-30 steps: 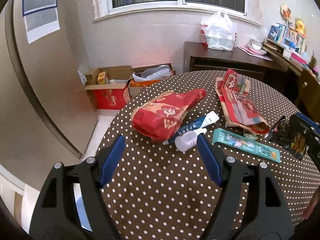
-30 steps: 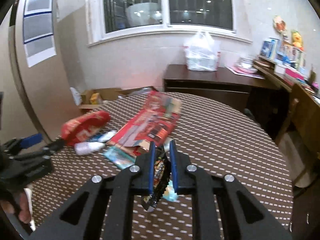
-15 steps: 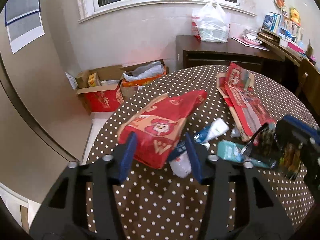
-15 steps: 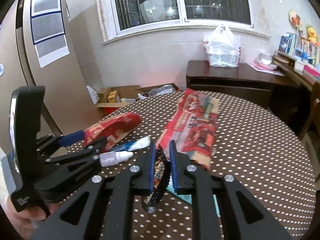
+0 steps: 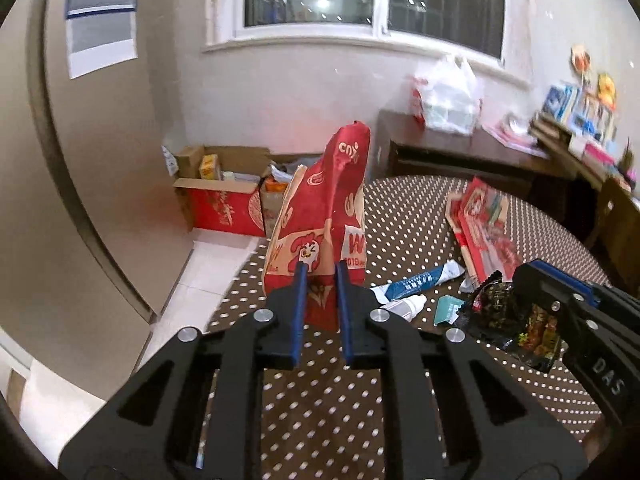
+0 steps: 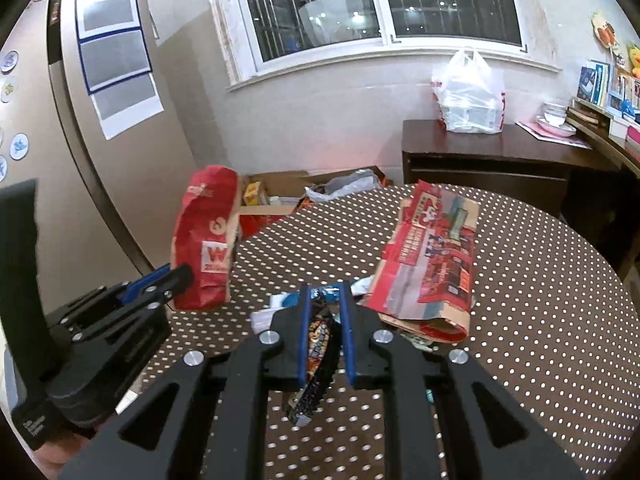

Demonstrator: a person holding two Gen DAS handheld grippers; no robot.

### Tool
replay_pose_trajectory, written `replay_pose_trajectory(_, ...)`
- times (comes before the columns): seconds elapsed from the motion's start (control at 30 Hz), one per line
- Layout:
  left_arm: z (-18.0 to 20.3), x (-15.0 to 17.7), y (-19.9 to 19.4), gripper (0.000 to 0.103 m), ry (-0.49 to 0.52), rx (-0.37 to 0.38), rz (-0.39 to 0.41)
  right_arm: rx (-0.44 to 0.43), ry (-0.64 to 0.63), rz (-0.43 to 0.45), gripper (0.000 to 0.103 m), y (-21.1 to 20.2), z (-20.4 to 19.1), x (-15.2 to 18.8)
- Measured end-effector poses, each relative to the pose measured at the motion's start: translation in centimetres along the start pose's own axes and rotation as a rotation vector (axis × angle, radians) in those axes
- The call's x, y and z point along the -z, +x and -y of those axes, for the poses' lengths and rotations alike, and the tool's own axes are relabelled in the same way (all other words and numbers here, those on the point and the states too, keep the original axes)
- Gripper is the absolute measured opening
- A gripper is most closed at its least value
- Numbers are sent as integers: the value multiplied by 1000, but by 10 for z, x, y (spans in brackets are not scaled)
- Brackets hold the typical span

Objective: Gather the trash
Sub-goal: 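Carry both items over the wastebasket and open both tools to drop them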

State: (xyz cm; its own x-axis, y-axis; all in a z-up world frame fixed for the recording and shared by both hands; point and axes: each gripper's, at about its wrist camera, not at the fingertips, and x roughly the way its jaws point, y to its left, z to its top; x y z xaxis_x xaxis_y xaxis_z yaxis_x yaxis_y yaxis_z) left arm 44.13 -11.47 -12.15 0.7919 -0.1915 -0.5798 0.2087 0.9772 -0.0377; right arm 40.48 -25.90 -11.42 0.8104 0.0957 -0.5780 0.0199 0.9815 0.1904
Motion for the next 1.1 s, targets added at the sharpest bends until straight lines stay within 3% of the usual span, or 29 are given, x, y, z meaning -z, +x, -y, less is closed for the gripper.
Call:
replay_pose_trajectory(0.2,-23,8,-44,14,-55,10,43,-41,-39,21,14,-24,-38,-3)
replay_pose_trajectory(0.43,-77,35,-84,15,-147,-42,55,-128,-114,12,14,-40,-104,7)
replay_pose_trajectory(0.73,-181,93,-121,15,-311,-194,39,-276,-223,-60,14,-21,-214,47)
replay_pose_trajectory(1.1,-298,166,-120,15,-498,-365,-68,-407,-363,-183,14,33,-341,114)
